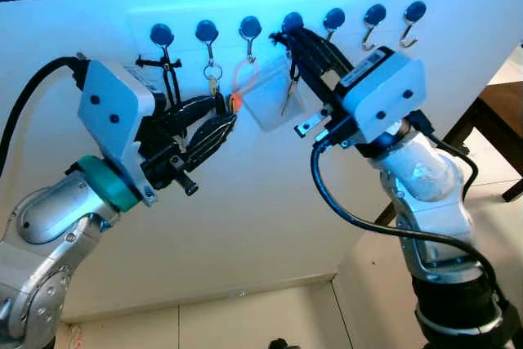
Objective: Hang keys on a hook
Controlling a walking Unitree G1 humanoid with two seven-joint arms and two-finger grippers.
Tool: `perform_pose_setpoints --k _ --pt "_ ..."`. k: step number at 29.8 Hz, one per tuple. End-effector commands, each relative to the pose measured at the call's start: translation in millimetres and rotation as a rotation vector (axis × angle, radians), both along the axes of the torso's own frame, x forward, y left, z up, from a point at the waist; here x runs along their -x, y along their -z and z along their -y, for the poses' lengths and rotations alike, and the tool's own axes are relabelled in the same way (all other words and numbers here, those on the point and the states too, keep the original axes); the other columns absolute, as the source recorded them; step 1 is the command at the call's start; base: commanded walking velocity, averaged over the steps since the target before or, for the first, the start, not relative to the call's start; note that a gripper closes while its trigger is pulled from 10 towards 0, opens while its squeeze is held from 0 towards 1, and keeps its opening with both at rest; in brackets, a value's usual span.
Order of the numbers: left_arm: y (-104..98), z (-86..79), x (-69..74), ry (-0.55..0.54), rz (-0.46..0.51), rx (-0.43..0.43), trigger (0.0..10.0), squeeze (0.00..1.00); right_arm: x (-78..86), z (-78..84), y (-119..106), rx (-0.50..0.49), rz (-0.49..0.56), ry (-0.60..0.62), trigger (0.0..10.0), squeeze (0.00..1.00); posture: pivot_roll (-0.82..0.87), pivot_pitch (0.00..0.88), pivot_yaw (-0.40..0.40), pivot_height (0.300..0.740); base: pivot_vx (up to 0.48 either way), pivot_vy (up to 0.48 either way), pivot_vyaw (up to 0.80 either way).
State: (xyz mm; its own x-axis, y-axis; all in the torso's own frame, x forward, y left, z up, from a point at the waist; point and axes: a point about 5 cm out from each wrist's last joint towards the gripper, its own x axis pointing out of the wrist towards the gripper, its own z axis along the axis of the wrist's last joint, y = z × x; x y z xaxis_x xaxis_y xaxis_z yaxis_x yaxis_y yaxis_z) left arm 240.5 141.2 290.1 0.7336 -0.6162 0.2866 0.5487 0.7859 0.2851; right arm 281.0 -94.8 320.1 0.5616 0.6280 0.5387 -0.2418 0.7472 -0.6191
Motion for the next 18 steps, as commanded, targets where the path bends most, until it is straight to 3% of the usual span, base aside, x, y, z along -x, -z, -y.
perform_pose_setpoints --k 1,18 --pt "0 0.7 1.7 0.008 -0.001 -0.004 10.0 0.0 -1.0 -4.8 3 0.021 -0.008 -0.01 10.0 0.0 -0.08 0.098 0.104 0.74 0.0 0.0 0.0" --pt "1 1.6 2.8 0.003 0.0 0.002 10.0 0.0 -0.7 -19.0 14 0.1 -0.063 -0.111 10.0 0.0 -0.08 0.086 0.09 0.74 0.0 0.0 0.0"
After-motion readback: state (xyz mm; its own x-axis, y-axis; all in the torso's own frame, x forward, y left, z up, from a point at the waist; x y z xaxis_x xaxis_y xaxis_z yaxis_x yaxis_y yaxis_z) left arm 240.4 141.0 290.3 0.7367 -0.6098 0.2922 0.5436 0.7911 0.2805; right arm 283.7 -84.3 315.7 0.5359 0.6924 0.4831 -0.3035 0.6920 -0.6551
